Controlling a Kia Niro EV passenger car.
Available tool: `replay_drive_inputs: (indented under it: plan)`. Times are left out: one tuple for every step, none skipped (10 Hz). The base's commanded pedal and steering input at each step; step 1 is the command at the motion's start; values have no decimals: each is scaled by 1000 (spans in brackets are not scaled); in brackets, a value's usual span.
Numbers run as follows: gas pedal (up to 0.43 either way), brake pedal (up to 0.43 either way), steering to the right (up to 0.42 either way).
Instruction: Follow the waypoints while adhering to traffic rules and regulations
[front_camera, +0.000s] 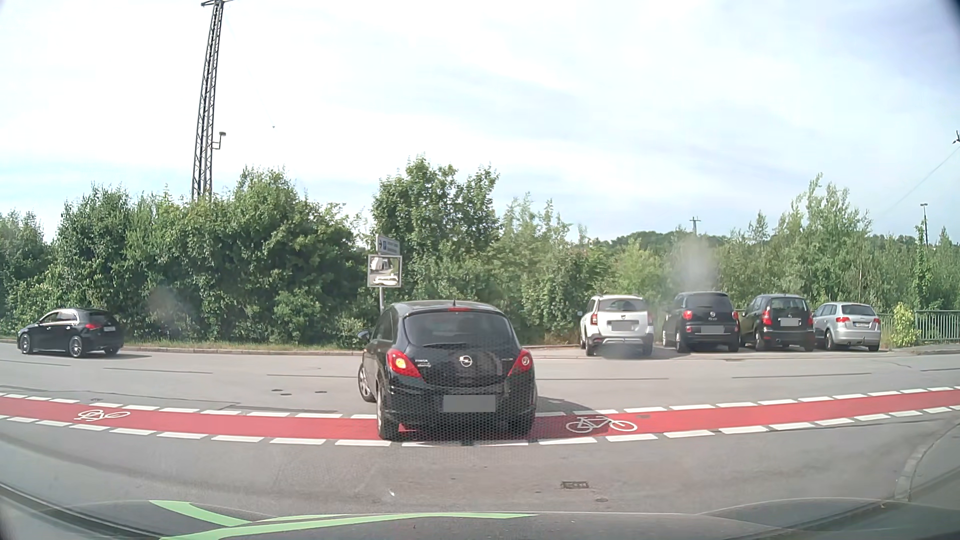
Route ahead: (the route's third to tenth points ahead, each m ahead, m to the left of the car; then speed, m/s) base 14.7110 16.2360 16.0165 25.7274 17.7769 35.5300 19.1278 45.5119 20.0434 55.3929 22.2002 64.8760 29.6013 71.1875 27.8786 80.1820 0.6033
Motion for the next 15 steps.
replay_drive_inputs:
  plan:
    - [0, 0, 17]
    - [0, 0, 17]
    - [0, 0, 17]
    - [0, 0, 17]
    - [0, 0, 17]
    - [0, 0, 17]
    - [0, 0, 17]
    - [0, 0, 17]
    - [0, 0, 17]
    - [0, 0, 17]
    - [0, 0, 17]
    - [0, 0, 17]
    - [0, 0, 16]
    - [0, 0, 16]
    - [0, 6, 16]
